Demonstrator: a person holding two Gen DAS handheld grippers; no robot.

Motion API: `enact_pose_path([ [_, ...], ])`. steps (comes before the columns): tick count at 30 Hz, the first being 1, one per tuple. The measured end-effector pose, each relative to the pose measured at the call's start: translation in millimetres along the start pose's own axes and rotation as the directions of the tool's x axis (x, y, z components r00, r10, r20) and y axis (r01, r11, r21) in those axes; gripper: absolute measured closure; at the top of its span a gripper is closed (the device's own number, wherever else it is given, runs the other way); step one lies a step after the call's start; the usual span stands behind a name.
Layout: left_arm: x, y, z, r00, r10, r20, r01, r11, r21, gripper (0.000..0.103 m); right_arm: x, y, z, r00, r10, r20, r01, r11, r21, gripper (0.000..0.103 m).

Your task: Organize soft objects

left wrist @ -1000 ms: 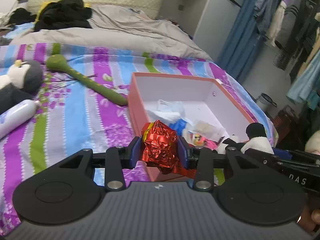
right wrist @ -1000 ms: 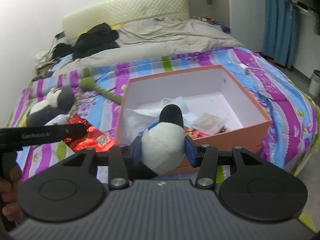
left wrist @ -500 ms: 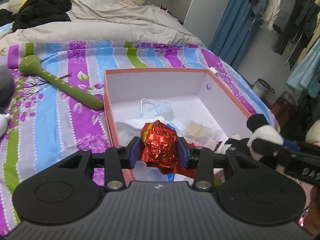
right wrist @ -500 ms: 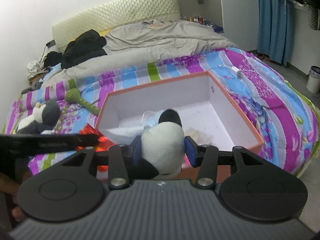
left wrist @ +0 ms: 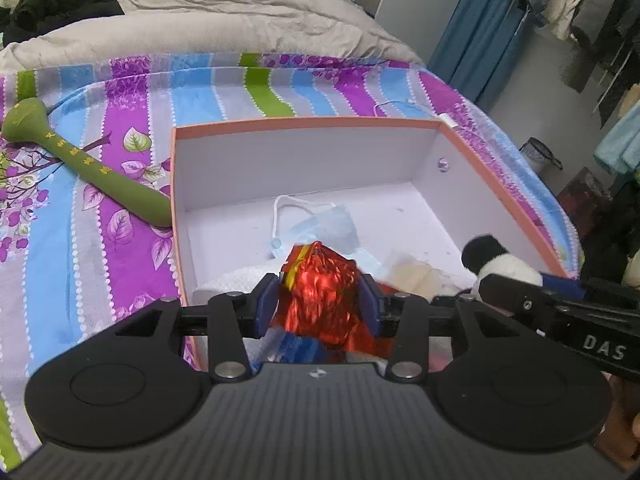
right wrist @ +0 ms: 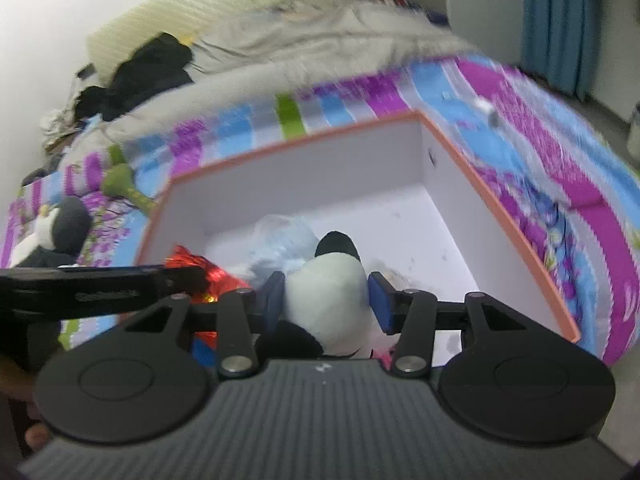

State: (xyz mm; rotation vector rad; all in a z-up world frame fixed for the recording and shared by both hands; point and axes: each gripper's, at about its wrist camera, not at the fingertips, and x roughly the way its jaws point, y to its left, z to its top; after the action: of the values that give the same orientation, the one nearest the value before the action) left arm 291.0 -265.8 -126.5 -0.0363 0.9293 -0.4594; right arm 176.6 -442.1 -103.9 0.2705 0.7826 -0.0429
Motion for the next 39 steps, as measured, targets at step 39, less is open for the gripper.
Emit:
enact_pose_path([
  [39,-210.3,-31.0,-49.4,0.97,-0.101,0.222,0.084,0.993,0.084,0.051,-159.0,40.9,-38.3,0.975,0.001,0.223,0.003,1.0,-0.015,0.047],
])
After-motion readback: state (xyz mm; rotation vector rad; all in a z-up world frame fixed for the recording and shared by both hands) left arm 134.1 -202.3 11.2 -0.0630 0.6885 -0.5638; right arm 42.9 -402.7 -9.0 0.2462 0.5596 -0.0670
